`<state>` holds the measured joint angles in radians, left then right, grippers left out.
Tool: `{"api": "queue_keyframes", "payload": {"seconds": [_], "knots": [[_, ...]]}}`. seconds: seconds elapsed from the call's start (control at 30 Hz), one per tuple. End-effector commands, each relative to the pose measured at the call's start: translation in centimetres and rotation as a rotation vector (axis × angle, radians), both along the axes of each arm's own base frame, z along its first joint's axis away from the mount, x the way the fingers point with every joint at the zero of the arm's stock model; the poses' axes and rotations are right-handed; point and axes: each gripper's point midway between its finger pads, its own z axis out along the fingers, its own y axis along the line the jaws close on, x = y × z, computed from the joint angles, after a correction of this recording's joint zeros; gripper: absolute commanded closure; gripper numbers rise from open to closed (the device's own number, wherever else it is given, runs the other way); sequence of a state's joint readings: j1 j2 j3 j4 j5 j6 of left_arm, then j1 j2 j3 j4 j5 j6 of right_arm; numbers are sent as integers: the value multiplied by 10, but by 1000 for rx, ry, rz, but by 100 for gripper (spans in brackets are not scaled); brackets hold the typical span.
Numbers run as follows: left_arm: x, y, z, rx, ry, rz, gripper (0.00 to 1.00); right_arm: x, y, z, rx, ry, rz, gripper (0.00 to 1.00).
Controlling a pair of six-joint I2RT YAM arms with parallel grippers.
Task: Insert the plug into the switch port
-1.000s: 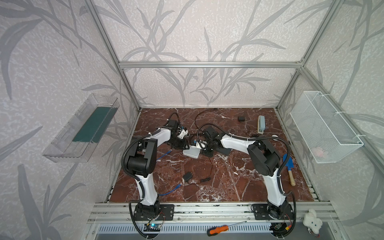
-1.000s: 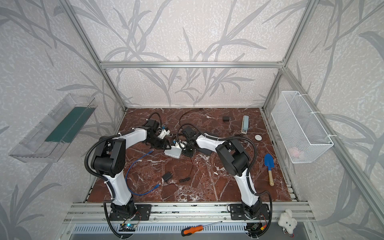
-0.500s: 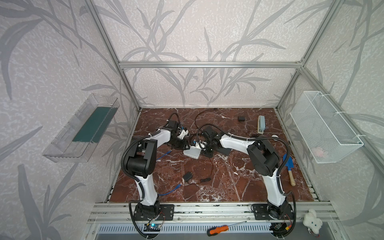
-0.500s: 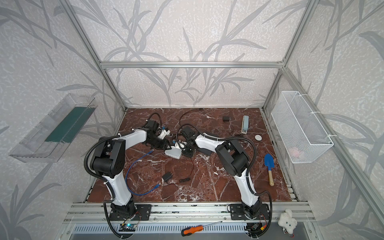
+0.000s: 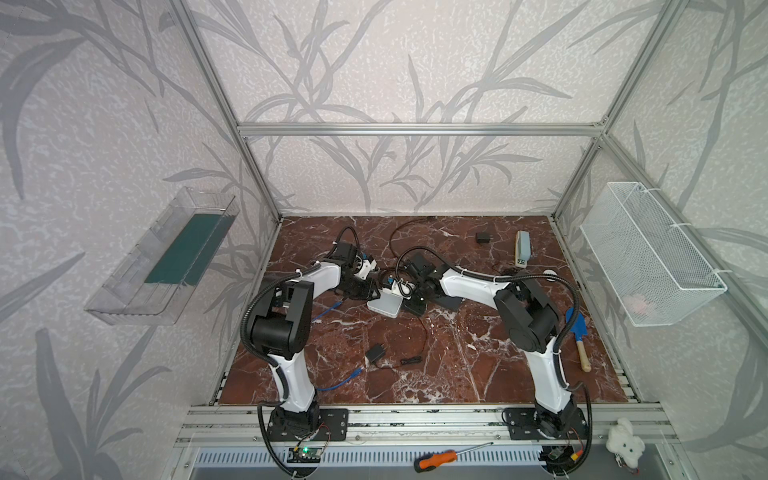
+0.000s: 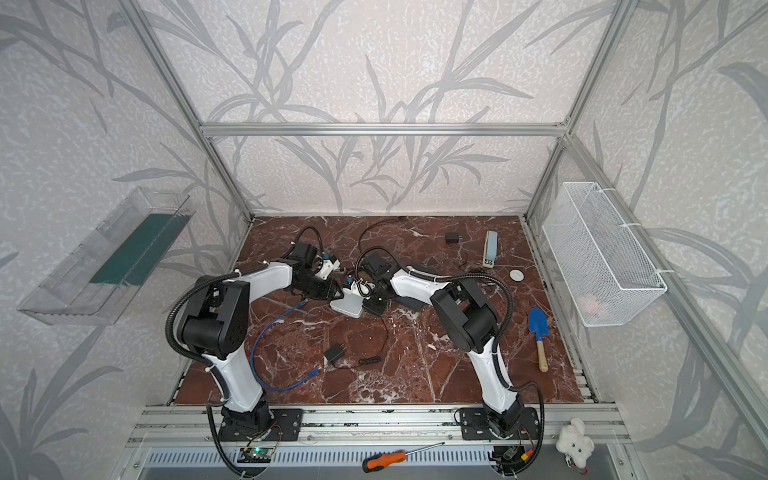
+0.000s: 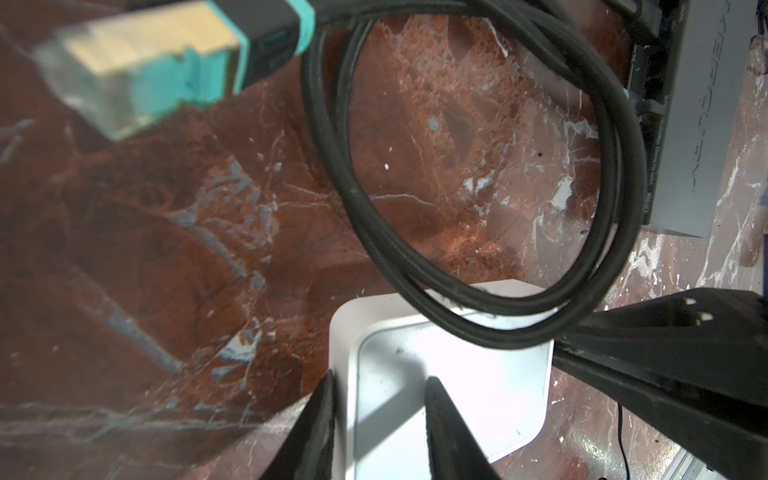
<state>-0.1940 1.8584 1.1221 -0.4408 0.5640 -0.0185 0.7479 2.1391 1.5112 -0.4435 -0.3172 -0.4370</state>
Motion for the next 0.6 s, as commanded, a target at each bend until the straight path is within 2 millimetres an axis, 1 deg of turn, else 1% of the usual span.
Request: {"api": "queue_keyframes", "payload": {"seconds": [0.0, 0.17, 0.3, 0.47, 0.57], "knots": [[-65, -65, 14, -219, 174, -183, 65, 20, 83, 74, 365, -217, 113, 94], [-72, -76, 14, -227, 184, -219, 65, 26, 95, 95, 418, -241, 123, 94], [-77, -86, 15, -238, 189, -243, 66, 30, 104, 105, 448, -245, 132, 94], [-83, -88, 18, -257, 206, -251, 67, 38, 114, 115, 488, -252, 119, 93], [-85, -85, 14, -240, 210, -241, 67, 42, 117, 119, 497, -249, 101, 92]]}}
